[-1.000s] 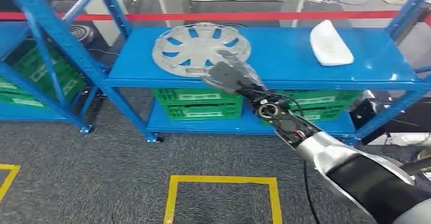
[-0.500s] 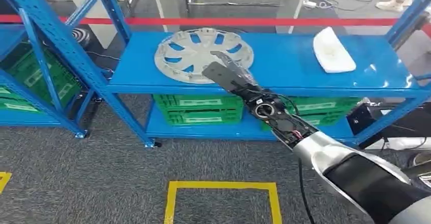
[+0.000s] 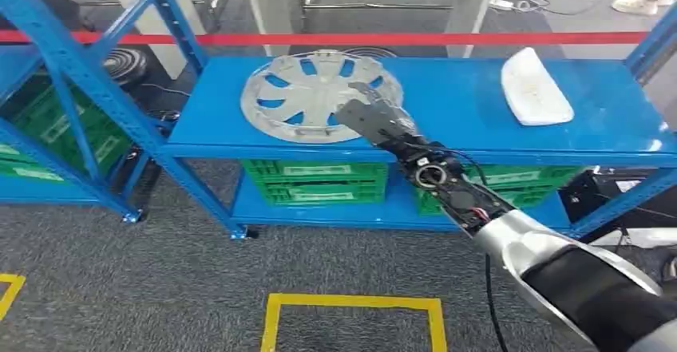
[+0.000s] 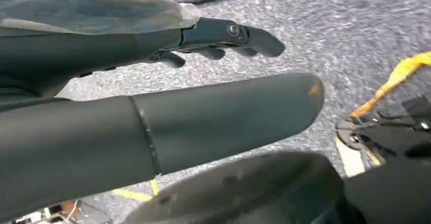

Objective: Take the parts from the cabinet and place them on the table.

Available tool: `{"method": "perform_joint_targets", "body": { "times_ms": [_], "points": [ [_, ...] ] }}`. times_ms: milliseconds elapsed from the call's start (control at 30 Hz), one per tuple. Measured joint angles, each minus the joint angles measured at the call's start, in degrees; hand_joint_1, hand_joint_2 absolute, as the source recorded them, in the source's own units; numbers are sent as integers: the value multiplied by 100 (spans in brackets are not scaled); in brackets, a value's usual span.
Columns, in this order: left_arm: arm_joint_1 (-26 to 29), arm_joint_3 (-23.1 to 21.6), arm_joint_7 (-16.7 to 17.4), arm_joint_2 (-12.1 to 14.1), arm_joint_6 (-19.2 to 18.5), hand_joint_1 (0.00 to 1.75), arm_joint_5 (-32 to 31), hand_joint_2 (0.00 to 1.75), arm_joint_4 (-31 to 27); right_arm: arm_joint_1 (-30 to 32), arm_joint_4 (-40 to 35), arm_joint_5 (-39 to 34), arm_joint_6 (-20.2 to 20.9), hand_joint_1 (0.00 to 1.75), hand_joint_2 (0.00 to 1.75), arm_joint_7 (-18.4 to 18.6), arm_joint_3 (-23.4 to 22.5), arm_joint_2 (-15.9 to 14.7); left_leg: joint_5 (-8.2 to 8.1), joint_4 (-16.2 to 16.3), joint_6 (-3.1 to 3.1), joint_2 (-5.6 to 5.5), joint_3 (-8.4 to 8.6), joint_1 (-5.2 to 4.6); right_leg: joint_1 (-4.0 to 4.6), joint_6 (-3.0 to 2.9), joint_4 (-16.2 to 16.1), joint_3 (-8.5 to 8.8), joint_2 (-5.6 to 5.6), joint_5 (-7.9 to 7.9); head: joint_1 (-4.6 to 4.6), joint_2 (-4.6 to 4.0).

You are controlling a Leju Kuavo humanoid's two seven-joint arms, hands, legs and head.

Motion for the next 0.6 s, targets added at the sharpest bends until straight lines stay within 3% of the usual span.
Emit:
{"method": "perform_joint_targets", "body": {
  "times_ms": [67,100,133,200,267,300,400,433,467,500,567,600],
  "points": [
    [-12,-2,0,-2,0,0,0,0,0,12,-9,0,4,0,0,0,7,0,-361,1098,-43,1,-646,11,4,-23,-2,39,0,-46,-26,0],
    [-10,-2,0,-4,0,0,0,0,0,20,-9,0,6,0,0,2,7,0,-375,1371,-45,1,-859,12,6,-25,-2,58,1,-69,-37,0],
    [4,-4,0,-4,-2,0,0,0,0,24,-9,2,13,0,0,9,7,0,-254,1373,-28,1,-952,11,9,-24,-2,87,10,-94,-39,0],
    [12,-4,2,-4,-4,0,0,0,0,17,-9,15,53,0,0,20,9,0,322,618,53,-1,-720,-5,28,-14,-6,181,29,-154,-54,0],
    [4,-4,2,22,-4,0,0,0,4,14,-11,15,72,0,0,22,11,0,867,-485,226,-2,-278,-71,25,-5,-43,273,30,-209,-57,0],
    [-7,-4,0,35,-4,0,0,0,7,5,-9,15,77,0,0,24,15,0,789,-582,244,20,-212,-99,79,38,-40,289,38,-244,-59,0],
    [-22,-7,0,39,-4,0,-2,0,9,3,-9,15,98,0,0,35,33,2,765,-632,256,29,-187,-129,37,114,-132,341,37,-260,-70,0],
    [-25,-7,0,35,-7,0,-2,0,7,-7,-17,17,101,0,175,37,37,2,789,-745,261,32,-103,-70,78,152,-152,371,30,-287,-67,0],
    [-13,-7,2,20,-7,0,0,0,7,-13,-20,15,109,0,175,35,35,0,801,-817,246,40,-32,-53,62,171,-39,363,-17,-325,-39,0],
    [-6,-7,2,15,-7,0,0,0,9,-48,-15,15,116,0,175,37,37,0,776,-836,284,45,-2,-47,69,179,267,217,-24,-500,-10,0],
    [-14,-7,2,13,-7,0,0,0,9,-62,-6,17,107,0,175,68,37,0,736,-827,313,46,31,-48,54,208,1252,-333,-24,-887,31,0],
    [-14,-9,2,11,-7,0,2,0,9,-24,4,33,87,0,175,90,37,0,703,-824,311,45,62,-47,51,228,1657,-581,-25,-972,29,0]
  ]
}}
